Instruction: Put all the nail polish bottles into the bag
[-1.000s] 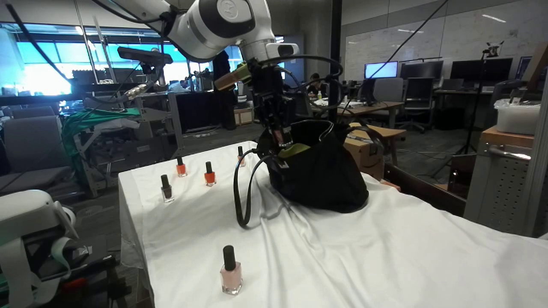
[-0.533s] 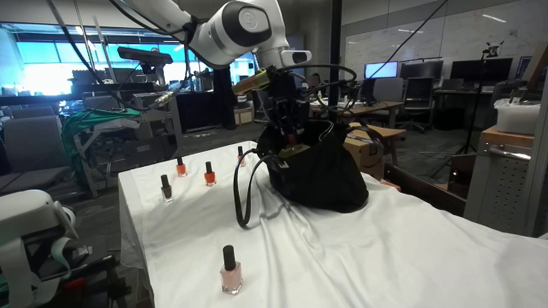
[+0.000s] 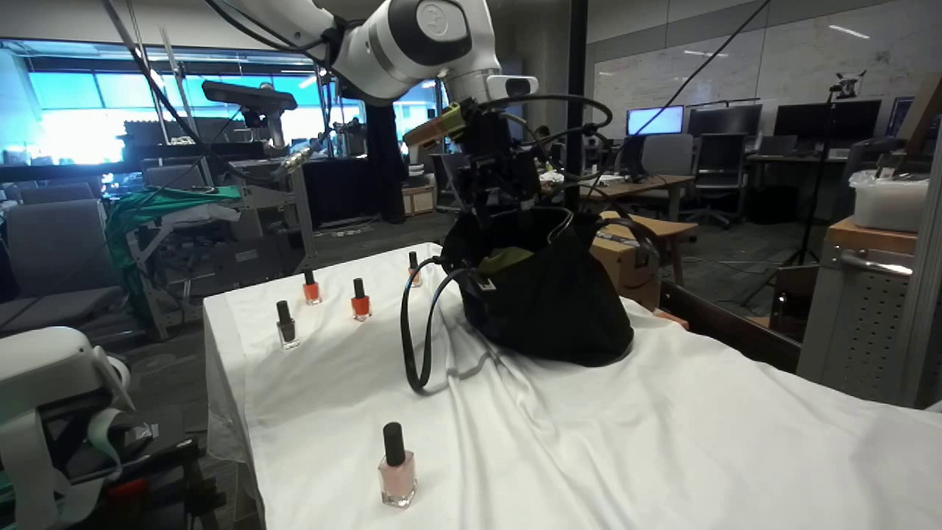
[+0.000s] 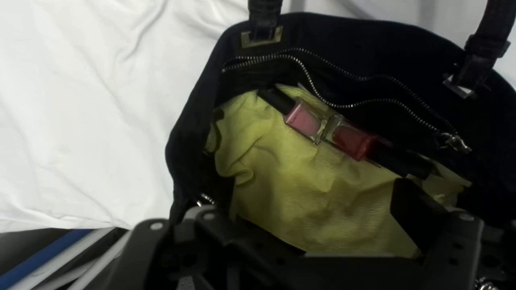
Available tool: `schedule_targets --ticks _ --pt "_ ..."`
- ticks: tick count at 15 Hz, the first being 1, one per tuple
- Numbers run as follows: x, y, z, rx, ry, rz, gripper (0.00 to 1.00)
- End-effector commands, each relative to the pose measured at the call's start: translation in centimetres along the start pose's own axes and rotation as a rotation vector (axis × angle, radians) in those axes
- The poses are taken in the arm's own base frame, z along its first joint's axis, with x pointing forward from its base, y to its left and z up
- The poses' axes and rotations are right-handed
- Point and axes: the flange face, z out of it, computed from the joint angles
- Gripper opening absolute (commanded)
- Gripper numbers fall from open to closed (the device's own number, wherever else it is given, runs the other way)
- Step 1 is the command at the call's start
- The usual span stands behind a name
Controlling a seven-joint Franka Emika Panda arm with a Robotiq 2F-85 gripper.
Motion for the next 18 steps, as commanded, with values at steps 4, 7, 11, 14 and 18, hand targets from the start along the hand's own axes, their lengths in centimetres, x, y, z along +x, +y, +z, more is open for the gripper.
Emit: schedule_targets --ticks 4,7,11,14,18 --pt "-4.5 2.6 -4.2 0.068 -0.146 0.106 1.00" --pt "-7.1 4.2 -5.9 0.085 -0.180 0.143 1.00" --pt "-9.3 5.9 -6.5 0.086 -0.214 0.198 1.00" --pt "-10.2 6.6 -5.9 0.071 -0.212 0.250 1.00" --pt "-11.0 6.8 -4.9 0.079 -0.221 0.339 1.00"
